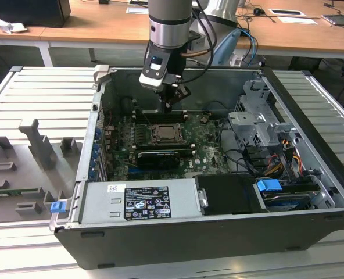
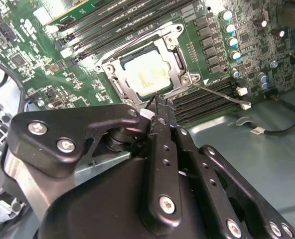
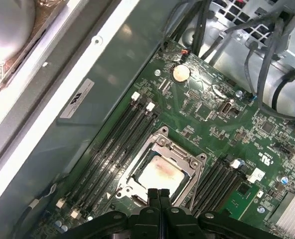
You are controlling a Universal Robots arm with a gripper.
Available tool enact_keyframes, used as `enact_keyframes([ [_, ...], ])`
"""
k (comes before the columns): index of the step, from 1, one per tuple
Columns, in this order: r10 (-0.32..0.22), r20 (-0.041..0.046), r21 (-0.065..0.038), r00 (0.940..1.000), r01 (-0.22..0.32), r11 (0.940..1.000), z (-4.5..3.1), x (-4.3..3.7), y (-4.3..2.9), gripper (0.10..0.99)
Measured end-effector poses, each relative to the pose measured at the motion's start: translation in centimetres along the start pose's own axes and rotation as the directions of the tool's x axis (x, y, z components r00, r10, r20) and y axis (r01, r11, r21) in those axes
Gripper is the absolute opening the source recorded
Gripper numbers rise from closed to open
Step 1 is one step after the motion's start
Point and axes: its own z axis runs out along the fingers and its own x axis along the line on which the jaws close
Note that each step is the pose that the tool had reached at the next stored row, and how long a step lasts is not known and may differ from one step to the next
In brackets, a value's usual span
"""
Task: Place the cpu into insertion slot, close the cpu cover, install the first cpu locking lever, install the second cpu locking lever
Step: 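Install the first cpu locking lever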
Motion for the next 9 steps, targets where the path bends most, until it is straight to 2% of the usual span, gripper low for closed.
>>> enact_keyframes([
  [4, -0.07, -0.0028, 0.0, 0.9975, 0.07, 0.9975, 0.0, 0.0, 0.0, 0.106],
  [9, -0.153, -0.0061, 0.0, 0.9882, 0.153, 0.9882, 0.01, 0.0, 0.0, 0.106],
])
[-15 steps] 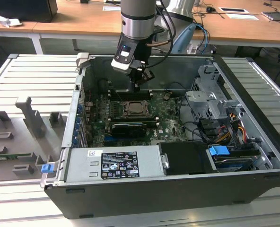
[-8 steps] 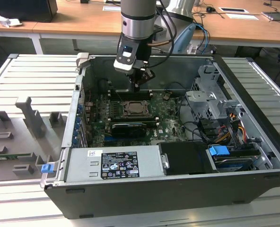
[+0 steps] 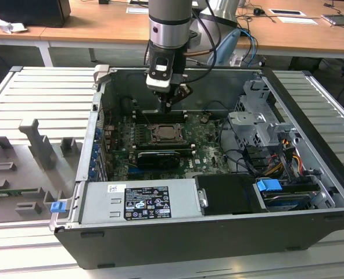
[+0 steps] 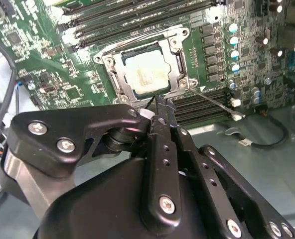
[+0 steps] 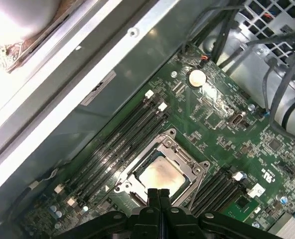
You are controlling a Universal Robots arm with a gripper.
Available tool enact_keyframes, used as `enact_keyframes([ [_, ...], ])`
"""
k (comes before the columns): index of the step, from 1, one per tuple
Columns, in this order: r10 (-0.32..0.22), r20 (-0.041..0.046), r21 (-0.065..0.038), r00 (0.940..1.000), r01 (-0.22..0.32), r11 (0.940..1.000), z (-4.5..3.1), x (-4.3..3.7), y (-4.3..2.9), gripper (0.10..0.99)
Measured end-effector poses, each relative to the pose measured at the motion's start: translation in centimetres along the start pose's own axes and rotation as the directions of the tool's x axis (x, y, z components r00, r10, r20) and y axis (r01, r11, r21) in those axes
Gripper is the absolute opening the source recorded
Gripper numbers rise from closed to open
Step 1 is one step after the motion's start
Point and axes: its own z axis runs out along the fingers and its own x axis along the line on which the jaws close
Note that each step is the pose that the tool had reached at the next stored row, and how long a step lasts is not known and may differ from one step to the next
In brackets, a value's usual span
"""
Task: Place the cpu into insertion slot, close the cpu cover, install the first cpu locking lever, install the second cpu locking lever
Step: 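Install the first cpu locking lever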
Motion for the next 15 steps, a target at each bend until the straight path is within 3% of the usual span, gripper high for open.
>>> enact_keyframes([
  [5, -0.079, -0.0031, 0.0, 0.9969, 0.079, 0.9969, 0.0, 0.0, 0.0, 0.106],
  [11, -0.171, -0.0068, 0.0, 0.9853, 0.171, 0.9853, 0.01, 0.0, 0.0, 0.106],
  [15, -0.225, -0.009, 0.0, 0.9742, 0.225, 0.9743, 0.01, 0.0, 0.0, 0.106],
])
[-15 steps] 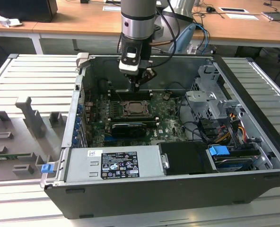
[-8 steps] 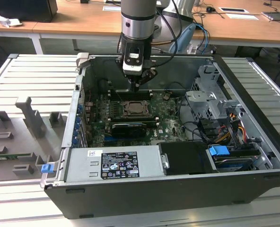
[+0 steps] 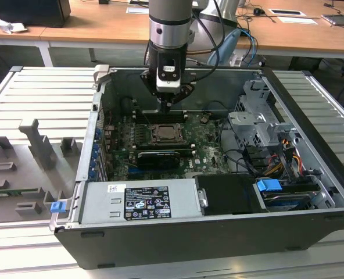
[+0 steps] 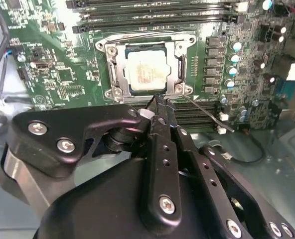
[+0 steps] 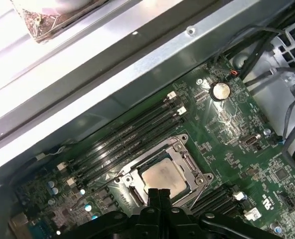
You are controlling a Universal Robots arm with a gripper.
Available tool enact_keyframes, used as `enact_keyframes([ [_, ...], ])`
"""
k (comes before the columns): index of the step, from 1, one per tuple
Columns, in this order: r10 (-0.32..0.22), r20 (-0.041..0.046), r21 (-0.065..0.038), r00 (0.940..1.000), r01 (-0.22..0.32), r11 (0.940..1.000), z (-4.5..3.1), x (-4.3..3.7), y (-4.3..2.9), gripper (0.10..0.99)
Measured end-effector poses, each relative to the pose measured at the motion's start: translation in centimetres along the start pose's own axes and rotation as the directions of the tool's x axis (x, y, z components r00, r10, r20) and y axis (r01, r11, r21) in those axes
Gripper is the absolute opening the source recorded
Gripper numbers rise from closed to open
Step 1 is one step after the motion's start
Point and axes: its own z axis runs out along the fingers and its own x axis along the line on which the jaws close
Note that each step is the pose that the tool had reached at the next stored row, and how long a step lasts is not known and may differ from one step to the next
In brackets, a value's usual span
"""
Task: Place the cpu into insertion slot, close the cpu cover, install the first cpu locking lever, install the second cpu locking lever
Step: 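Install the first cpu locking lever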
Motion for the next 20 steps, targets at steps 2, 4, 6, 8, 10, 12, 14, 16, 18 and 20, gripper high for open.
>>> enact_keyframes([
  [2, -0.056, -0.0022, 0.0, 0.9984, 0.056, 0.9984, 0.0, 0.0, 0.0, 0.106],
  [4, -0.14, -0.0056, 0.0, 0.9901, 0.14, 0.9901, 0.01, 0.0, 0.0, 0.106],
  [6, -0.176, -0.007, 0.0, 0.9844, 0.176, 0.9845, 0.02, 0.01, -0.01, 0.106],
  [8, -0.206, -0.0082, 0.0, 0.9786, 0.206, 0.9786, 0.03, 0.01, -0.01, 0.106],
  [10, -0.24, -0.0096, 0.0, 0.9707, 0.24, 0.9708, 0.04, 0.01, -0.01, 0.106],
  [12, -0.318, -0.0128, 0.0, 0.9481, 0.318, 0.9482, 0.05, 0.04, -0.04, 0.106],
  [14, -0.38, -0.0153, -0.001, 0.925, 0.38, 0.9251, 0.05, 0.03, -0.04, 0.106],
  [16, -0.405, -0.0164, -0.001, 0.9142, 0.405, 0.9143, 0.05, 0.03, -0.04, 0.106],
  [18, -0.421, -0.0172, -0.001, 0.9068, 0.421, 0.9069, 0.05, 0.03, -0.04, 0.106],
  [20, -0.448, -0.0183, -0.002, 0.8939, 0.448, 0.8941, 0.05, 0.03, -0.04, 0.106],
])
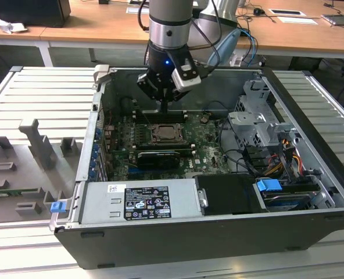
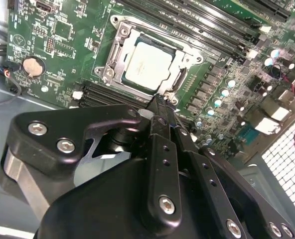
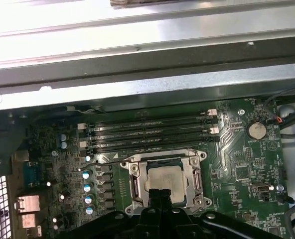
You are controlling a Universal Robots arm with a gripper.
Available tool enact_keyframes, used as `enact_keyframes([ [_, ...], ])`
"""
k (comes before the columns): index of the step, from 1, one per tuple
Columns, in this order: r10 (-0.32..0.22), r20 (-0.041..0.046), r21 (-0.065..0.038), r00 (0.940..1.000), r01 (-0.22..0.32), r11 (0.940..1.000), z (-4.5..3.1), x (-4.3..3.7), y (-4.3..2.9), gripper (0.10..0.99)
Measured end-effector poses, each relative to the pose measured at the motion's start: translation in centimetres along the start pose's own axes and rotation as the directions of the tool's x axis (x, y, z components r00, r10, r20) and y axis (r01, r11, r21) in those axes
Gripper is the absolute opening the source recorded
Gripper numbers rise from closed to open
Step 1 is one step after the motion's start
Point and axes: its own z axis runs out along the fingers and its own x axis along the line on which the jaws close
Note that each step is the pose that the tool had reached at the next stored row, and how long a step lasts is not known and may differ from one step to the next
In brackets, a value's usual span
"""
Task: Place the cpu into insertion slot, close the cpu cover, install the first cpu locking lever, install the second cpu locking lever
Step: 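Install the first cpu locking lever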
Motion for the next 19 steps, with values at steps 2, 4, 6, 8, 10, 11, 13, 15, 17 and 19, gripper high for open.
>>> enact_keyframes([
  [2, -0.015, -0.0005, 0.0, 0.9999, 0.015, 0.9999, 0.0, 0.0, 0.0, 0.106],
  [4, -0.033, -0.0013, 0.0, 0.9995, 0.033, 0.9995, 0.0, 0.0, 0.0, 0.106],
  [6, -0.049, -0.0019, 0.0, 0.9988, 0.049, 0.9988, 0.0, 0.0, 0.0, 0.106],
  [8, -0.069, -0.0027, 0.0, 0.9976, 0.069, 0.9976, 0.0, 0.0, 0.0, 0.106],
  [10, -0.083, -0.0033, 0.0, 0.9965, 0.083, 0.9966, 0.0, 0.0, 0.0, 0.106],
  [11, -0.09, -0.0034, 0.0, 0.996, 0.09, 0.996, 0.01, 0.0, 0.0, 0.106],
  [13, -0.107, -0.0042, 0.0, 0.9943, 0.107, 0.9943, 0.01, 0.0, 0.0, 0.106],
  [15, -0.112, -0.0037, 0.0, 0.9937, 0.112, 0.9938, 0.02, 0.3, -0.03, 0.106],
  [17, -0.112, -0.0007, 0.0, 0.9937, 0.112, 0.9937, 0.02, 0.85, -0.08, 0.106],
  [19, -0.112, 0.0003, 0.0, 0.9937, 0.112, 0.9937, 0.02, 1.06, -0.1, 0.106],
])
